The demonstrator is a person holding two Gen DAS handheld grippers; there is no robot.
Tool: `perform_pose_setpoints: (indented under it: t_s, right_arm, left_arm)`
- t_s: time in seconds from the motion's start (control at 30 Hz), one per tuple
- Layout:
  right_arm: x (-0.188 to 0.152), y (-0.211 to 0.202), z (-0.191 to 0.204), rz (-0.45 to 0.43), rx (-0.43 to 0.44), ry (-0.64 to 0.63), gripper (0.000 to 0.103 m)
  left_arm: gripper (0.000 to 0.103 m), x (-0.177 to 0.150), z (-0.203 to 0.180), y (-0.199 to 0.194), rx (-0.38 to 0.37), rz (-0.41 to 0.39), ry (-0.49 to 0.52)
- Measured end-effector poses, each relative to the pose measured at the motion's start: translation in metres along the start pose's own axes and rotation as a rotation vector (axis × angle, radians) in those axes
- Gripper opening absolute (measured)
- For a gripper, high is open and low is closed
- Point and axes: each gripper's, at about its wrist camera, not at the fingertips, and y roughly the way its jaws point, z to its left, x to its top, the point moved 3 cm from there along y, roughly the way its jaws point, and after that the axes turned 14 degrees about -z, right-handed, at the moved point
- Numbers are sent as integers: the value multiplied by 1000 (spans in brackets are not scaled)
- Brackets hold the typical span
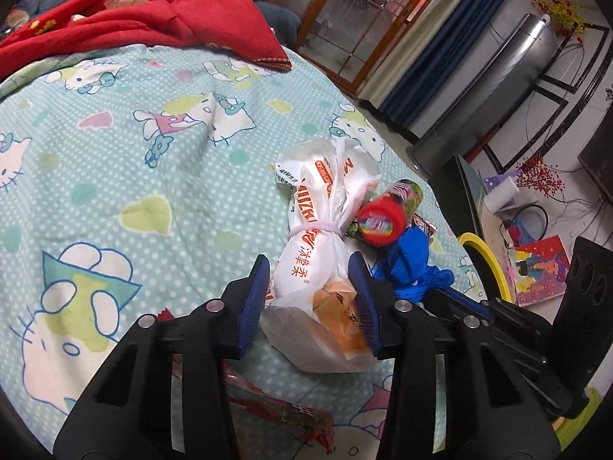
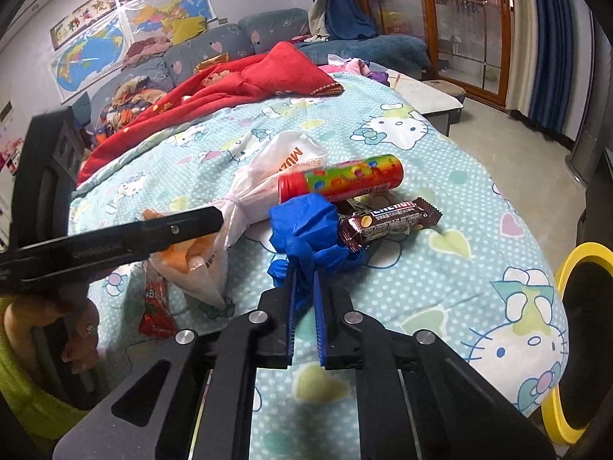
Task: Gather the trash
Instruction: 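Grasp the white plastic bag with left tool while right tool grasps blue balloon, then carry the white bag and blue balloon over the yellow bin with both tools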
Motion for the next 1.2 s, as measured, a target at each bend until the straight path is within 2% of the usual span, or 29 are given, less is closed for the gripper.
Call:
perform_pose_setpoints:
  t_s: [0.2, 0.6, 0.87, 1.2]
  right_arm:
    - [-1, -10, 4, 12, 41, 15, 5]
    - [-1, -32, 16, 25, 91, 4, 5]
    - [8, -53, 8, -16, 76, 19, 5]
    - [26, -75, -16, -80, 28, 56, 5]
  left_arm:
    - [25, 2, 0, -2, -2, -11, 5]
    - [23, 26, 7, -28, 14, -117, 12]
    - [23, 34, -9, -40, -17, -161, 36]
    - [23, 32, -45, -46, -80, -177, 96]
